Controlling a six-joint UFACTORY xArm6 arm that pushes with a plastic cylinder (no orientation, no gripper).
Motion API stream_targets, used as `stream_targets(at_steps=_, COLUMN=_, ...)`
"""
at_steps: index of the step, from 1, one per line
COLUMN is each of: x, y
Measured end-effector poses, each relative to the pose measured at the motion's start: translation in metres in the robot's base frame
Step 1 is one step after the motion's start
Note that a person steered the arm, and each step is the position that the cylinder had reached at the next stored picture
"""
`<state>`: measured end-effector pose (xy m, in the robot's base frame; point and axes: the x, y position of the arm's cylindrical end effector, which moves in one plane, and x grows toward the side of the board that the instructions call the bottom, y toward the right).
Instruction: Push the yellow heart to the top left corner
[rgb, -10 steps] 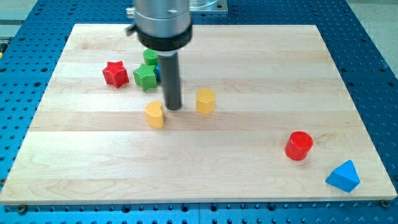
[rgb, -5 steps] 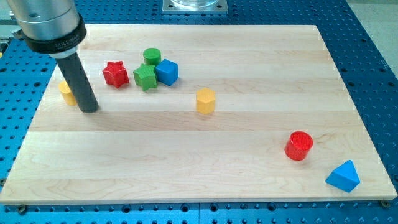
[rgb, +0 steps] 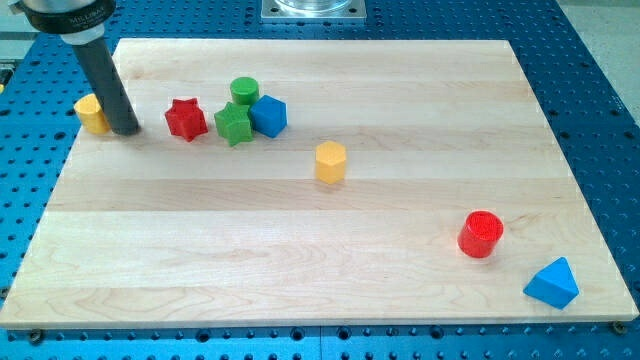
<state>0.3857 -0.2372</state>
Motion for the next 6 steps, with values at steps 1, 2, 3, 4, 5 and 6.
stream_targets(at_steps=1, x=0.056, y=-0.009)
stream_targets(at_steps=2, x=0.025, y=-0.019)
stream_targets(at_steps=3, x=-0.011, y=-0.017)
stream_targets(at_steps=4, x=0.004, y=-0.03)
stream_targets(at_steps=5, x=0.004, y=-0.067)
stream_targets(at_steps=6, x=-0.016, y=-0.068)
